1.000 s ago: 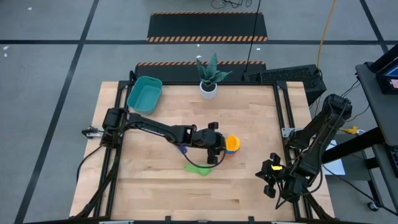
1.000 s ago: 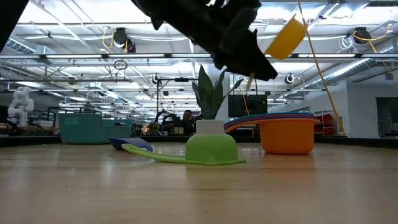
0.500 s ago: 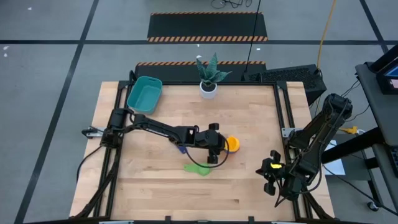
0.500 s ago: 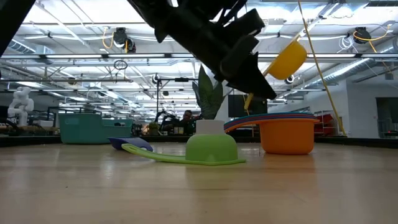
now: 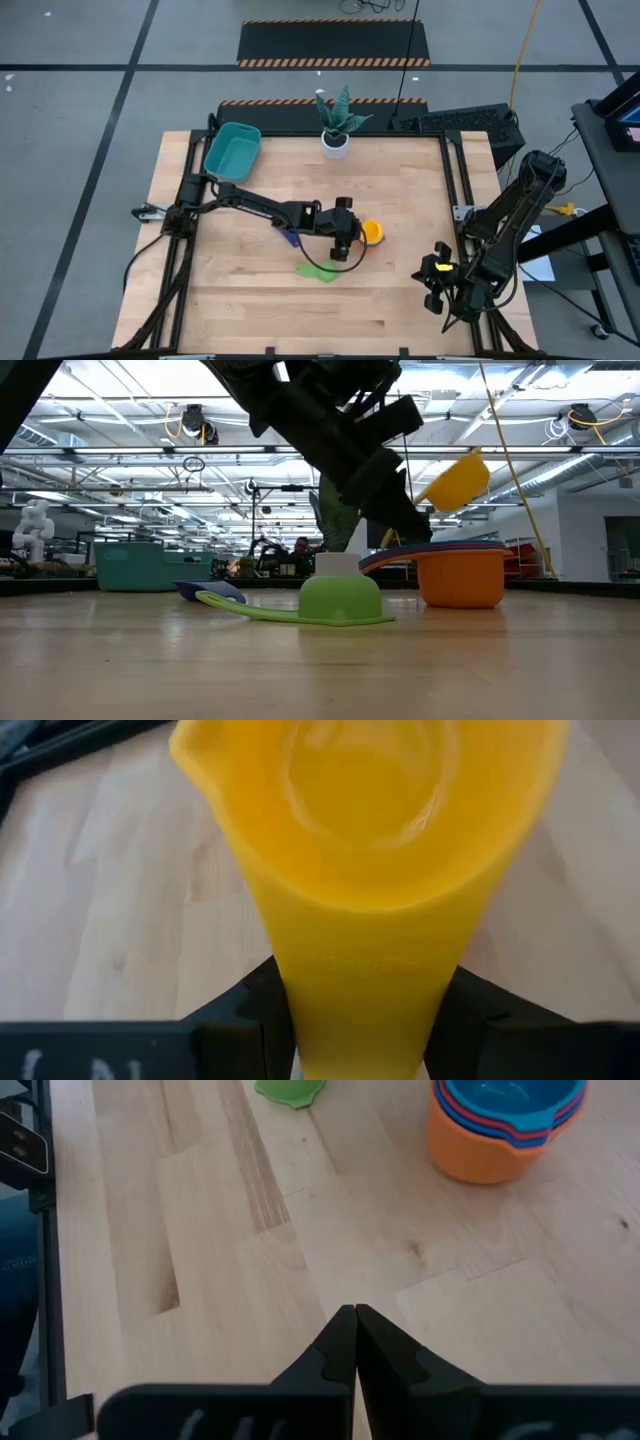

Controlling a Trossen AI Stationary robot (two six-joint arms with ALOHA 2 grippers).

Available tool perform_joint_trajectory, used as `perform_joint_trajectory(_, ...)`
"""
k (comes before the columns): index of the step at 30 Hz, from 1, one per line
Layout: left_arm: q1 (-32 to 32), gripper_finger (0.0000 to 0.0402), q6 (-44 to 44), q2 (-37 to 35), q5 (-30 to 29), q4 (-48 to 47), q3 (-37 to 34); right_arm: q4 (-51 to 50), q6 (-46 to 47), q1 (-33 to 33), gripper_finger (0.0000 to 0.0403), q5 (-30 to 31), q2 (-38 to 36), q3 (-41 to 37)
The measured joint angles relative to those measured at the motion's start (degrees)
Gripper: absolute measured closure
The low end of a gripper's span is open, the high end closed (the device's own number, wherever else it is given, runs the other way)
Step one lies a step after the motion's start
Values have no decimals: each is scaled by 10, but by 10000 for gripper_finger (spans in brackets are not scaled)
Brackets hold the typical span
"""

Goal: Nest measuring cups in basket
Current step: Stack the yellow measuring cup on top of the light blue measuring cup

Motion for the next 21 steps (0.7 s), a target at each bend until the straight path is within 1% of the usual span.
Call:
perform_joint_trajectory(3, 0, 219, 0, 0, -3, 6, 0, 0, 0, 0, 403, 0, 0, 0)
perform_joint_trajectory(7, -1, 186, 0, 0, -22, 3, 0, 0, 0, 0, 403, 0, 0, 0)
perform_joint_trajectory(10, 0, 168, 0, 0, -25, 6, 0, 0, 0, 0, 403, 0, 0, 0)
perform_joint_trajectory(13, 0, 160, 0, 0, -25, 3, 0, 0, 0, 0, 403, 0, 0, 0)
perform_joint_trajectory(21, 1, 158, -6, 0, -26, -3, 0, 1, 1, 0, 403, 0, 0, 0)
